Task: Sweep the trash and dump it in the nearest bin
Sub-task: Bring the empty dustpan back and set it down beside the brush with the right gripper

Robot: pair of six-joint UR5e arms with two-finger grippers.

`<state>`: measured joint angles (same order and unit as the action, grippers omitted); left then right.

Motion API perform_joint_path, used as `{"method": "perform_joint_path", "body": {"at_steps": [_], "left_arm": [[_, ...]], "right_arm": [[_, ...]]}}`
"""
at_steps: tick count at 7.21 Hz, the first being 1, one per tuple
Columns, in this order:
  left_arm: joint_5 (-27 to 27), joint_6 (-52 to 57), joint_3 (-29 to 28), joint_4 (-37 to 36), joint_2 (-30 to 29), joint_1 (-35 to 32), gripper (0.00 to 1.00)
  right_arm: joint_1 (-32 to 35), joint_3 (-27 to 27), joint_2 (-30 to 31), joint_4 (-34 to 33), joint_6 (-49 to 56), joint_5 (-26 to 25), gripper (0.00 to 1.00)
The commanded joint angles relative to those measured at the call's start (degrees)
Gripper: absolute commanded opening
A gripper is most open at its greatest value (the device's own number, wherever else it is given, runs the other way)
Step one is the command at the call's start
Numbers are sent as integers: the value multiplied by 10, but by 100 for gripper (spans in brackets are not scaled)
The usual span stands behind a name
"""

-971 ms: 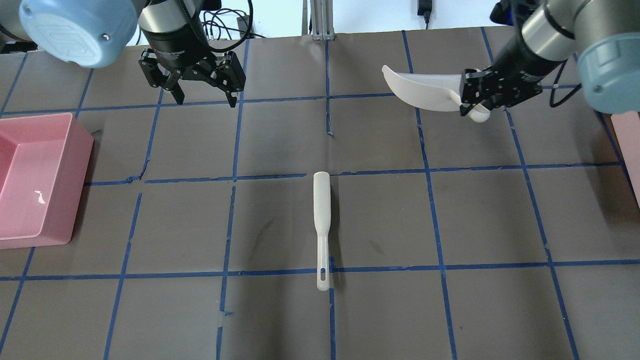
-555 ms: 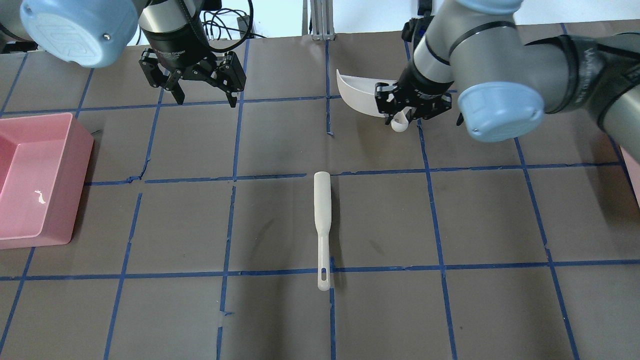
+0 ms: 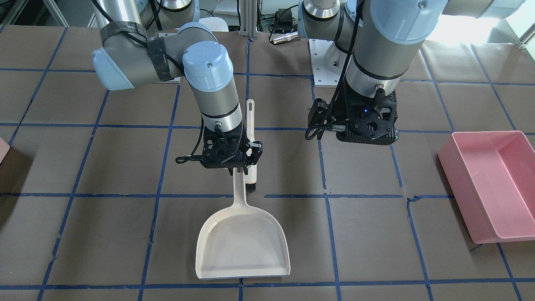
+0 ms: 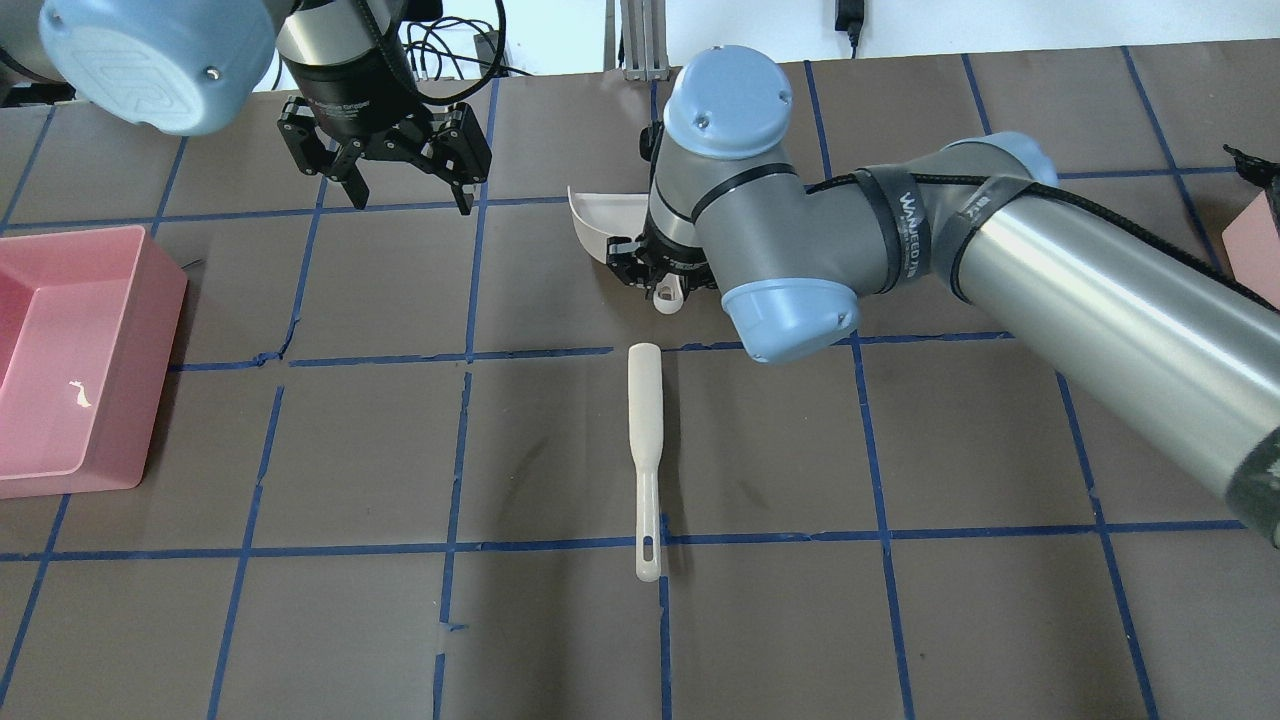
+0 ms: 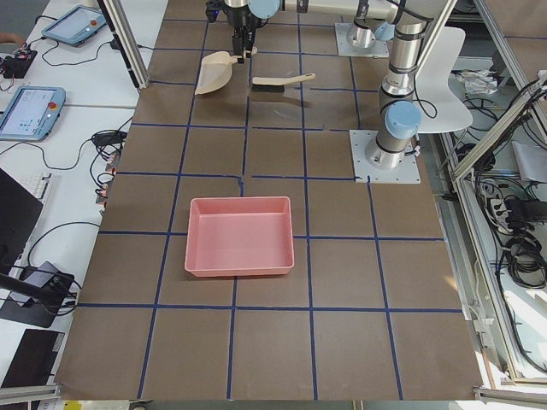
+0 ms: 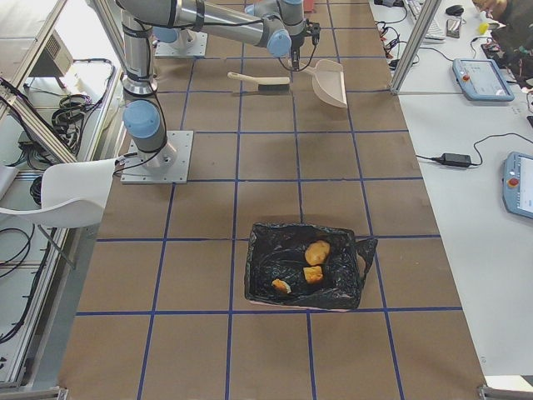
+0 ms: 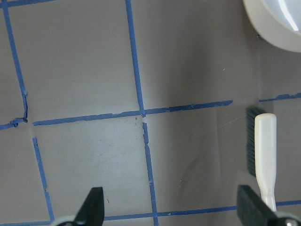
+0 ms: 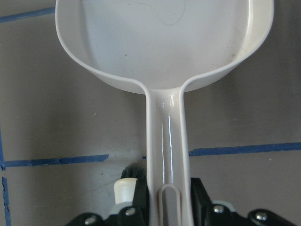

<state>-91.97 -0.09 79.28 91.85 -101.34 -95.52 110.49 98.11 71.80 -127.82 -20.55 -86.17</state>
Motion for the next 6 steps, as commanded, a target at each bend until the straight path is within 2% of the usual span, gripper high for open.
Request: {"method": "perform_joint_path", "body": {"at_steps": [1, 4, 6], "left_arm": [[0, 0, 0, 0, 0, 0, 100], [-1, 0, 0, 3, 1, 2, 100], [0, 0, 0, 4, 1, 2, 100]], "right_arm": [[17, 6, -7, -6, 37, -32, 10], [18, 9, -8, -7, 40, -28, 18], [20, 9, -8, -6, 38, -27, 19]]}}
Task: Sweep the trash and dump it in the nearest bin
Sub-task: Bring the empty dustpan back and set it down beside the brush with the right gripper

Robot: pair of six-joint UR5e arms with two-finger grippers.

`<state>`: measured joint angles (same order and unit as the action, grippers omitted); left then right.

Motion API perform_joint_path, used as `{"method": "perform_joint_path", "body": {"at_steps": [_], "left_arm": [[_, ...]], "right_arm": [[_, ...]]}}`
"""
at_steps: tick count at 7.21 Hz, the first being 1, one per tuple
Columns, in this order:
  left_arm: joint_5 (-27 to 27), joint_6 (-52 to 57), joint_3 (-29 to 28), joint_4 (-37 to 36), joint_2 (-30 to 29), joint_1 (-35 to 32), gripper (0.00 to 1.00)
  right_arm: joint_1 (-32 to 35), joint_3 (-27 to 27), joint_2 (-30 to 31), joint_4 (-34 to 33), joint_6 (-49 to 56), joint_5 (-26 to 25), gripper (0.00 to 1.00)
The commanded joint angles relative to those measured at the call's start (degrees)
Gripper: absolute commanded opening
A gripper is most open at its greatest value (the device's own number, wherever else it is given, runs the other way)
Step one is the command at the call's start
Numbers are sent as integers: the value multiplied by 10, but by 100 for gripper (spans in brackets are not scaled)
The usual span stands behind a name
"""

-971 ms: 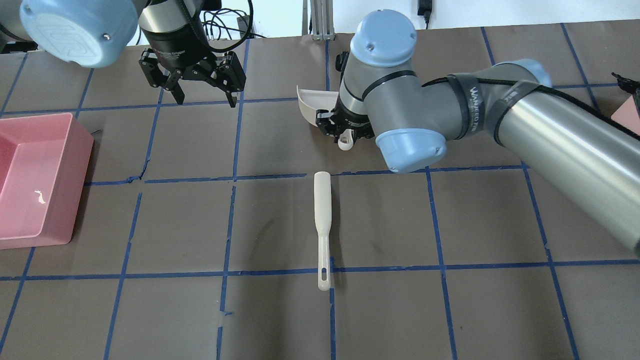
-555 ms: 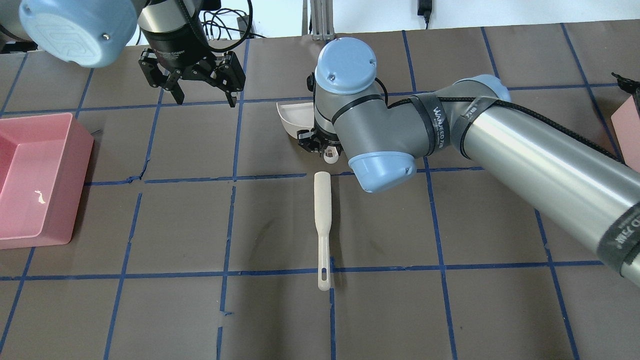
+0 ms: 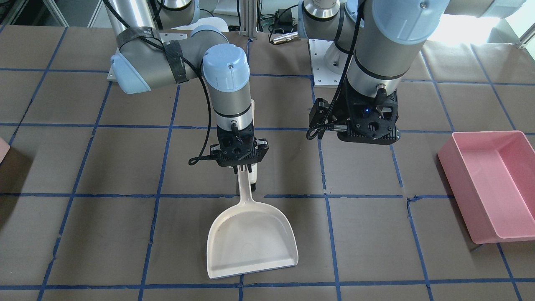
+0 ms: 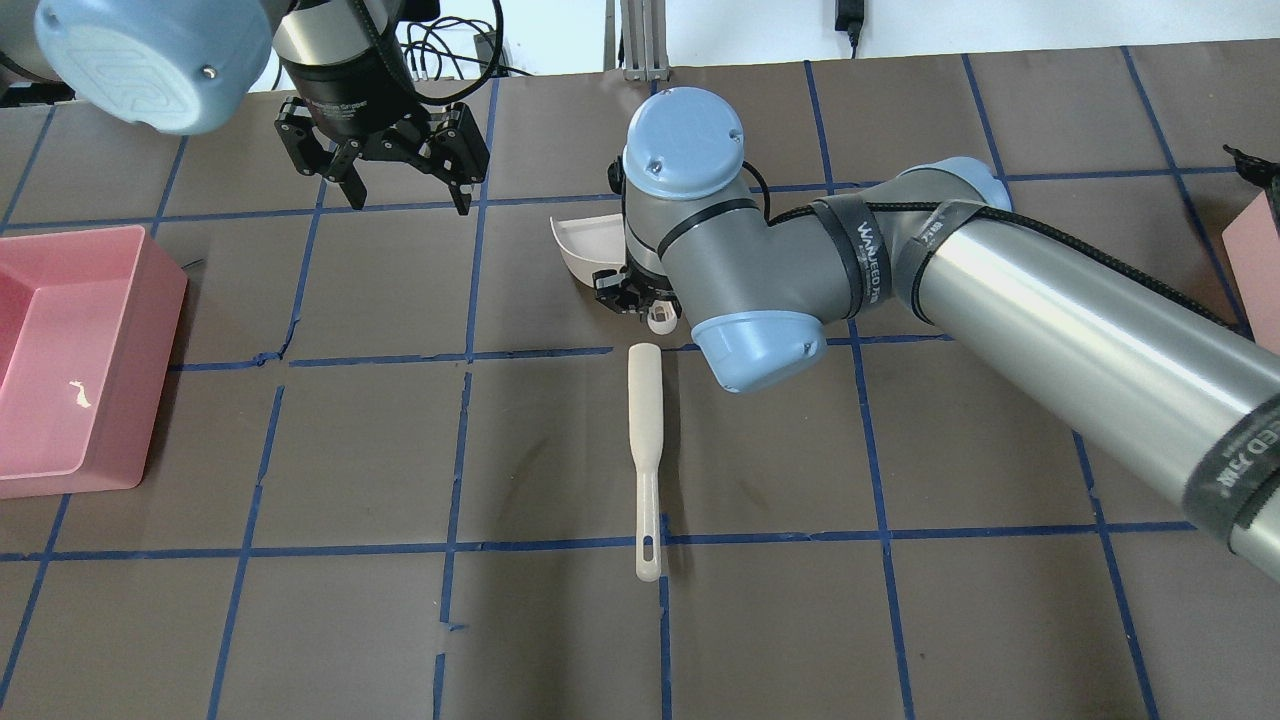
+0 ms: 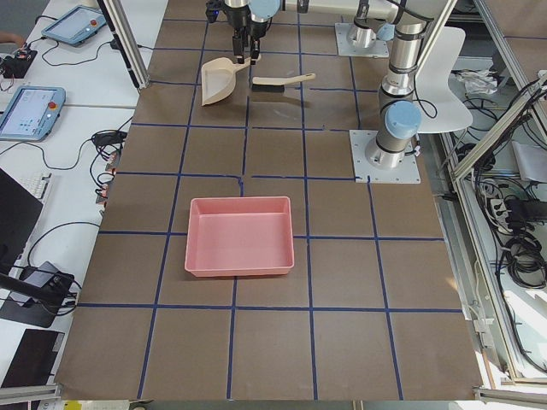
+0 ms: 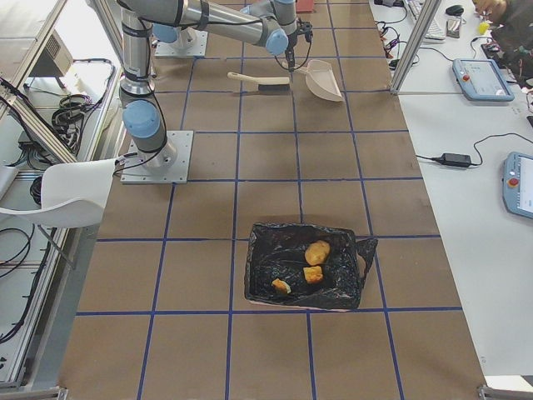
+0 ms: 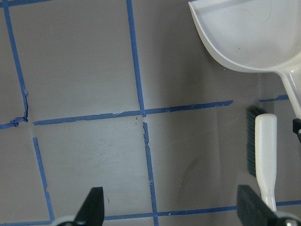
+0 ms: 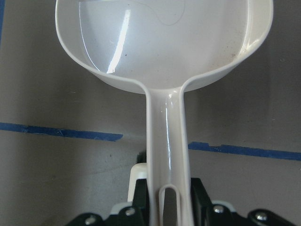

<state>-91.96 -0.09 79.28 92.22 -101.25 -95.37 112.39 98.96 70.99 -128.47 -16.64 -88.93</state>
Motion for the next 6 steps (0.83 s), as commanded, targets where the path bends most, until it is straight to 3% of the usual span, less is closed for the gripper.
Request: {"method": "perform_joint_path", "body": {"at_steps": [1, 4, 5, 6], "left_arm": [[0, 0, 0, 1, 0, 0, 100], [1, 0, -1, 0, 0, 0, 100], [1, 0, -1, 0, 0, 0, 100], [1, 0, 0, 0, 0, 0, 100]], "right_arm": [[3, 1, -2, 1, -1, 2, 20], [19, 0, -7, 0, -21, 2, 25], [18, -1, -9, 0, -17, -4, 62], [17, -3, -9, -6, -22, -8, 85]]}}
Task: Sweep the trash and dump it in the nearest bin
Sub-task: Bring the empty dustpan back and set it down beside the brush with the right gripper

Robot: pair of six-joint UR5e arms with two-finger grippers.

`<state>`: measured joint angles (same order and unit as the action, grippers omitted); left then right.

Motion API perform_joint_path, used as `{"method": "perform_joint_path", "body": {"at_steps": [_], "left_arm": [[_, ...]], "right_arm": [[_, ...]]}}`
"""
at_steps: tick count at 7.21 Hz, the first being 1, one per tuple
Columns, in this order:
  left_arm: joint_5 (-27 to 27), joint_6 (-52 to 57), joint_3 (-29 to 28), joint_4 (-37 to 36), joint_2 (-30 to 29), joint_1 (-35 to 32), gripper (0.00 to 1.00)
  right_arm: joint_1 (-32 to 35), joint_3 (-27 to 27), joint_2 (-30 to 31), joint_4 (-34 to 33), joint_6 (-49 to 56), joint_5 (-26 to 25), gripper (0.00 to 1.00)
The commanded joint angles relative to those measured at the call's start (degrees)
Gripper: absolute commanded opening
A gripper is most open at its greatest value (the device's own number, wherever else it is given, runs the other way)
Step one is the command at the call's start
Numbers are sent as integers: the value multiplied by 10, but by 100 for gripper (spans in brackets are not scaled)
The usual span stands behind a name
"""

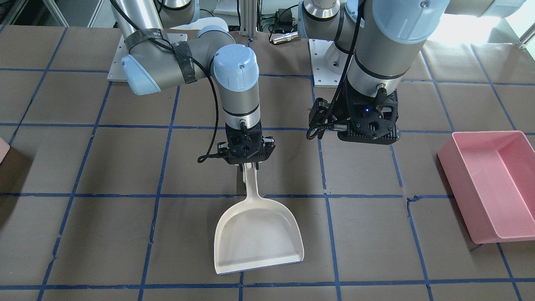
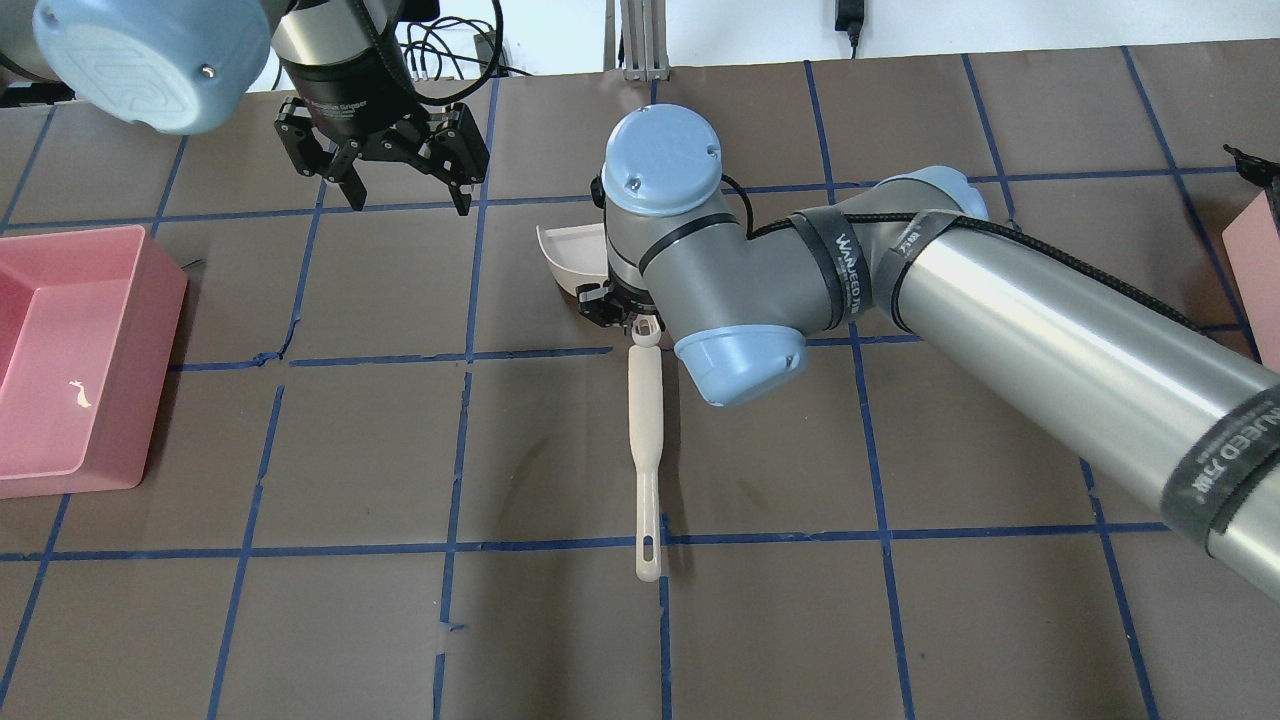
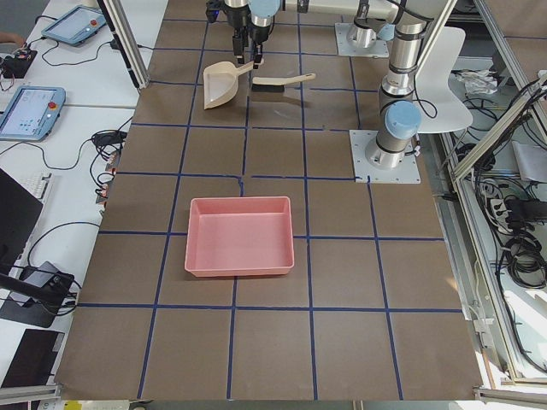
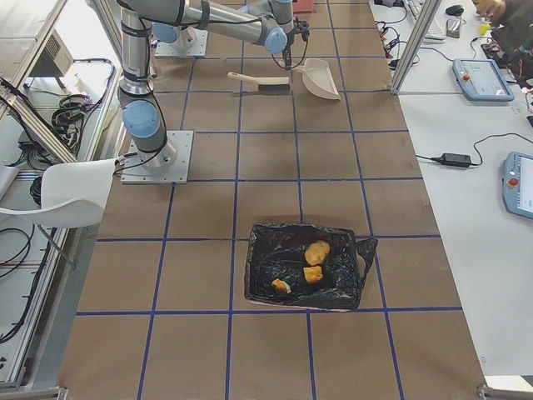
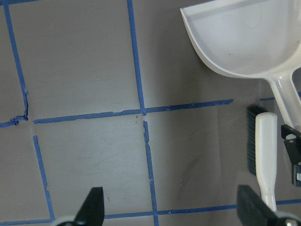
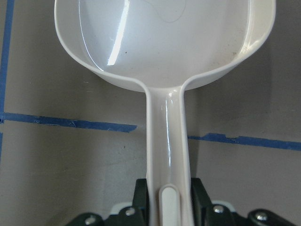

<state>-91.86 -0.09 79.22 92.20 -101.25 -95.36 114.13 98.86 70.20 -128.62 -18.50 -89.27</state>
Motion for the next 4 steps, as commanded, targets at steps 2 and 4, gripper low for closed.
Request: {"method": "perform_joint_path", "body": {"at_steps": [2, 4], "left_arm": [[0, 0, 0, 0, 0, 0, 100], [0, 0, 0, 0, 0, 2, 100]], "right_arm": [[-4, -4, 0, -3, 3, -4, 100], [-26, -17, 7, -1, 6, -4, 100]]}}
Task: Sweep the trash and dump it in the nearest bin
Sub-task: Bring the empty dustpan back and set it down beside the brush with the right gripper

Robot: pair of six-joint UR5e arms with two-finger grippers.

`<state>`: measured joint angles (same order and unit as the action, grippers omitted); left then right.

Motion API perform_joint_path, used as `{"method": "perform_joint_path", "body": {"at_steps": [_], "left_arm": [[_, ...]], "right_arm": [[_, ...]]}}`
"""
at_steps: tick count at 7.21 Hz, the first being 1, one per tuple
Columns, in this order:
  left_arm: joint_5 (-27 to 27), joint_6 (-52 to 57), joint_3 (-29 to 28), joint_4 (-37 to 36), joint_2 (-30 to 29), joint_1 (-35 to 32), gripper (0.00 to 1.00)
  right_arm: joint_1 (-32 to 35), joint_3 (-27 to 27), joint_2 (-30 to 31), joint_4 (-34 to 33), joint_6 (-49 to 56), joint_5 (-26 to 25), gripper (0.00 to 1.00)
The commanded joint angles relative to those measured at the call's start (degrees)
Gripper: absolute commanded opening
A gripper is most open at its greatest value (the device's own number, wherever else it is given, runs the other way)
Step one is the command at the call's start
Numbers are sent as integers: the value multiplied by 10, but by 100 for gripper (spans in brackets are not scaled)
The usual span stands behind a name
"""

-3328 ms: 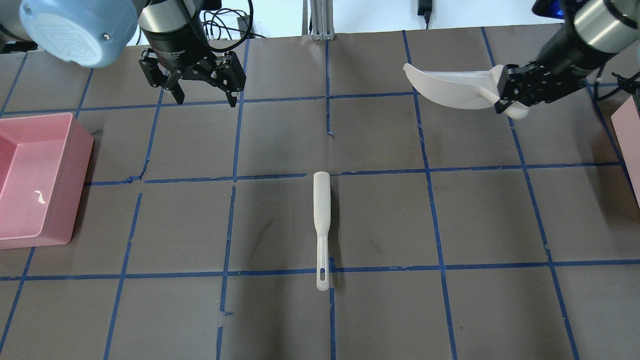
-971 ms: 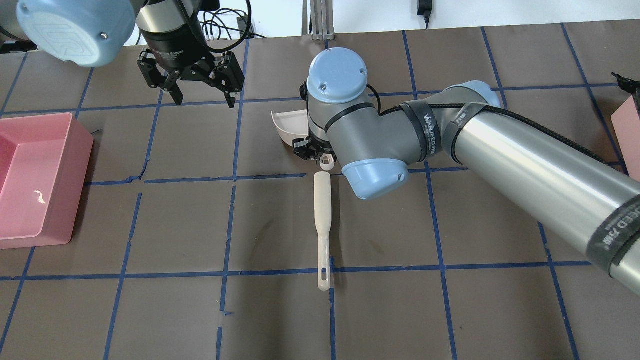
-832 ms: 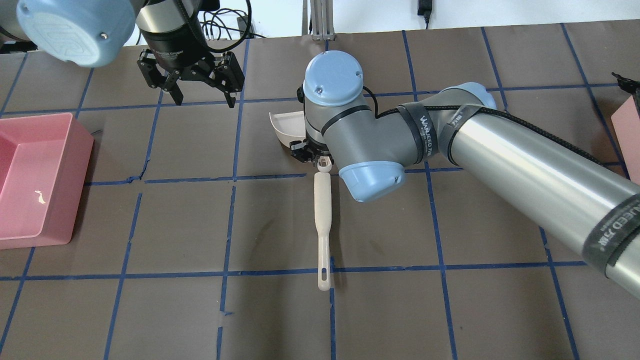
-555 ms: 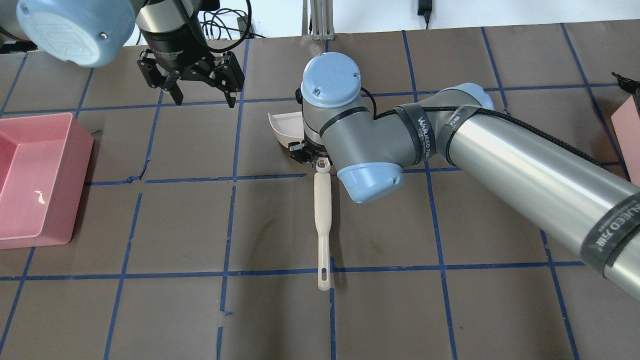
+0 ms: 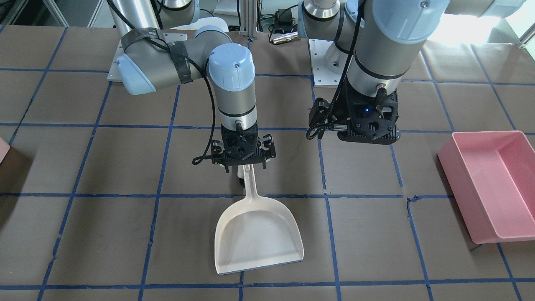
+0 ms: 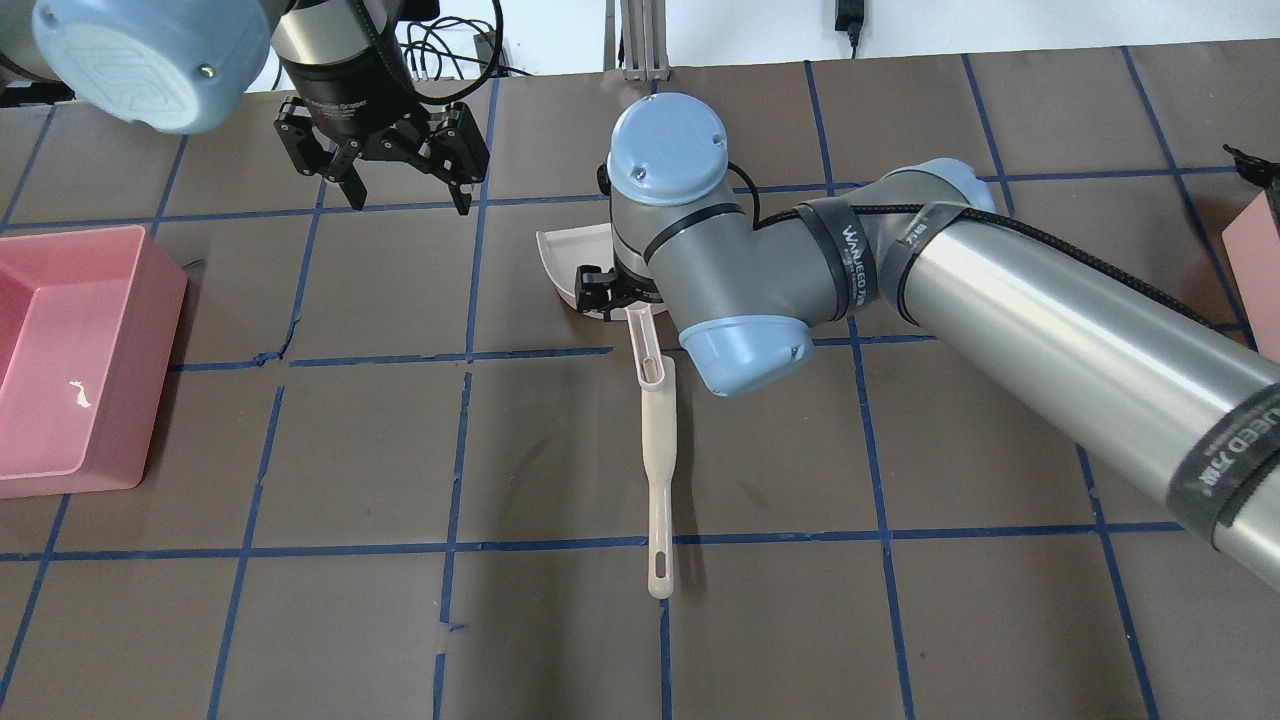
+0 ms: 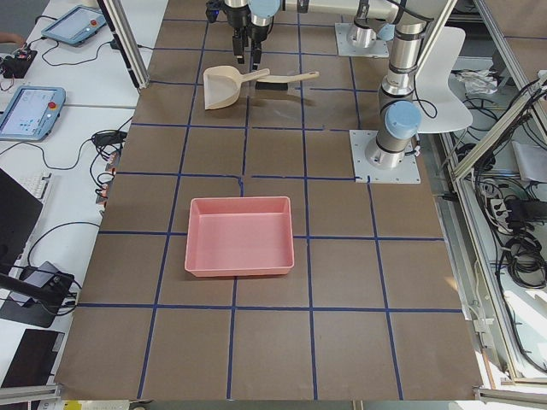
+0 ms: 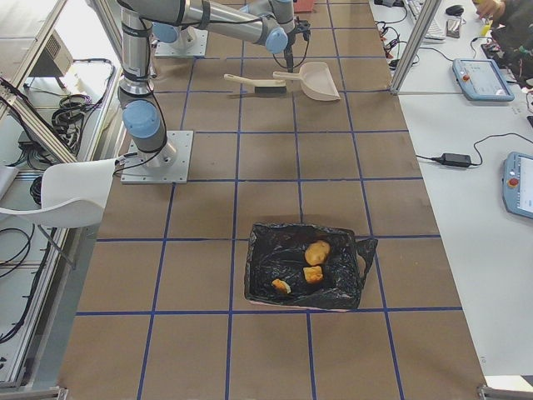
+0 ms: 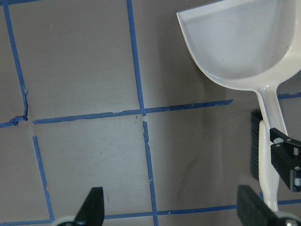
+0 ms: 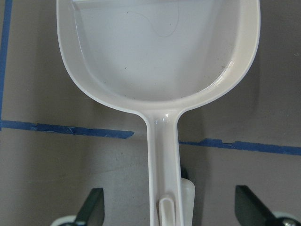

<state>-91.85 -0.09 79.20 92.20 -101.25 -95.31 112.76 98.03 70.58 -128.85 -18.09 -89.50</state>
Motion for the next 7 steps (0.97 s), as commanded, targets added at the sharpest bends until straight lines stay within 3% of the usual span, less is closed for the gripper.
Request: {"method": "perform_joint_path", "body": {"at_steps": [1, 3, 7], "left_arm": [[1, 0, 0, 1, 0, 2, 100], [1, 0, 0, 1, 0, 3, 100], [-1, 0, 0, 2, 0, 3, 100]], "right_arm": [[-27, -31, 5, 6, 3, -2, 100], [-59, -51, 10, 9, 3, -3, 100], [-211, -52, 74, 94, 100, -2, 100]]}}
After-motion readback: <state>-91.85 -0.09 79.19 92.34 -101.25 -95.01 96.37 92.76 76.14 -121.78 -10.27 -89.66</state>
